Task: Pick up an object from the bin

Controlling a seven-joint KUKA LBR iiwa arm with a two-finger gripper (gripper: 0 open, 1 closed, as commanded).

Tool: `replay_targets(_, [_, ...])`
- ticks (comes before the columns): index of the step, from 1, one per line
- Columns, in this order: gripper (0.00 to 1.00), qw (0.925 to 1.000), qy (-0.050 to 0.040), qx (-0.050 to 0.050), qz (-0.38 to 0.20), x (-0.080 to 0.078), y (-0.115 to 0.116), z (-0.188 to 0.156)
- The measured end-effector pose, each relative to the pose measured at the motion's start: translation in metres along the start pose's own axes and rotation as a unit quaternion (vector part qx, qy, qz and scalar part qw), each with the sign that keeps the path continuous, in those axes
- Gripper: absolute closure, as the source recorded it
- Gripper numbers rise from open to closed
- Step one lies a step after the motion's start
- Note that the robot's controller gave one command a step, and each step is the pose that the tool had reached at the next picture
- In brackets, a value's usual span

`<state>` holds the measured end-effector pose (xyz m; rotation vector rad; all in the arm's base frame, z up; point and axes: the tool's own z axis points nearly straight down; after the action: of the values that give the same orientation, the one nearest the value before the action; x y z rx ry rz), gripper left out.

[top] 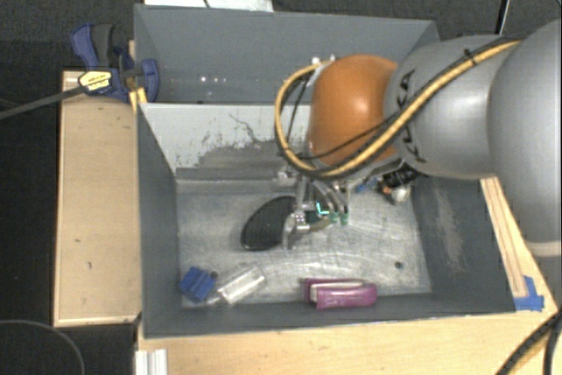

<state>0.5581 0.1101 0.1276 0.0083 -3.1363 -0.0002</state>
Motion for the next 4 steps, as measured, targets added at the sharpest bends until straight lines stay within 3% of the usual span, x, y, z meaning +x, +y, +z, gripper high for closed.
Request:
replay_targets(1, [0.00,0.9953,-0.0049,0.000,-0.097,-0.0320,-0.0095,0.0543])
replay_targets(4, [0.00,0.9960,-0.0068,-0.001,-0.089,-0.0353,-0.0090,0.0514])
